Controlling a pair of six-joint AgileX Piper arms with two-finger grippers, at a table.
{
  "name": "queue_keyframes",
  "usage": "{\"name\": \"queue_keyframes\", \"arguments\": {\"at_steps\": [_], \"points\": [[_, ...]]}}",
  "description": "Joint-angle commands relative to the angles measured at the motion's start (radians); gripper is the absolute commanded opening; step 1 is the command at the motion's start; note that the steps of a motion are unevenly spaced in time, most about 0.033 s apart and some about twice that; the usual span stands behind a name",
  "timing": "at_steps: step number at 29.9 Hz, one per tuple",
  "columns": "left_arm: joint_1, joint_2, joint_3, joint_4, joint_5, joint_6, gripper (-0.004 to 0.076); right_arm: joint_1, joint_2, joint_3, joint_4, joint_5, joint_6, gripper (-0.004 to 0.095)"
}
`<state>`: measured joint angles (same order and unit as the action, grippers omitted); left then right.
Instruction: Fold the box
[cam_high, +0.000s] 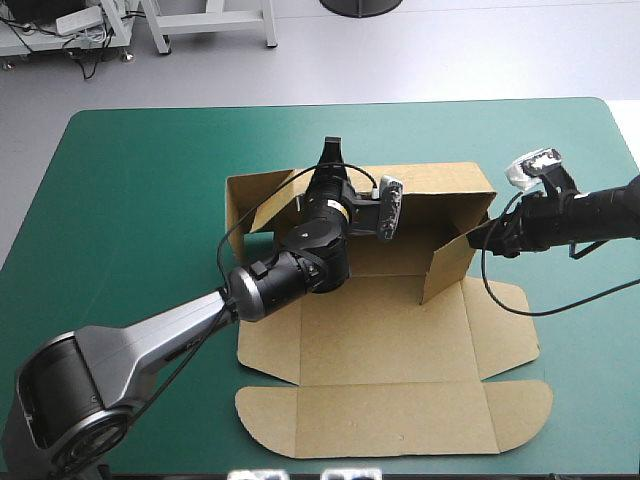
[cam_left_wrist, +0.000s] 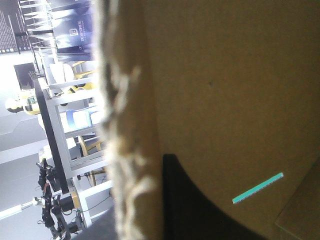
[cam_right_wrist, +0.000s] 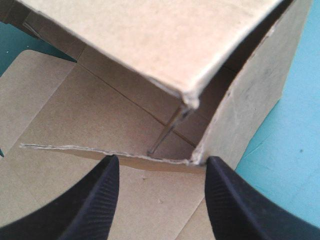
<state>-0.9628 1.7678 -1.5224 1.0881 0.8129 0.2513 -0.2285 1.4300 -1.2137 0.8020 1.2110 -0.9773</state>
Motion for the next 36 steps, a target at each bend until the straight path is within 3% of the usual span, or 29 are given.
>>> {"name": "queue_keyframes", "arguments": {"at_steps": [1,14,20,36], "points": [[-0.004,-0.04,-0.025,0.055,-0.032,0.003,-0.001,-0.001,0.001,-0.021,0.046,-0.017,-0.01,0.0492],[0.006,-0.032,-0.025,0.052,-0.031,-0.009,-0.001,-0.001,0.049,-0.021,0.065,-0.057,-0.056,0.0493],[0.008,-0.026,-0.025,0.052,-0.032,-0.024,-0.001,-0.001,0.069,-0.021,0.114,0.047,-0.051,0.0492],[0.008,-0.021,-0.025,0.051,-0.032,-0.024,-0.001,0.05,0.067,-0.021,0.112,0.047,0.001,0.0492]]}}
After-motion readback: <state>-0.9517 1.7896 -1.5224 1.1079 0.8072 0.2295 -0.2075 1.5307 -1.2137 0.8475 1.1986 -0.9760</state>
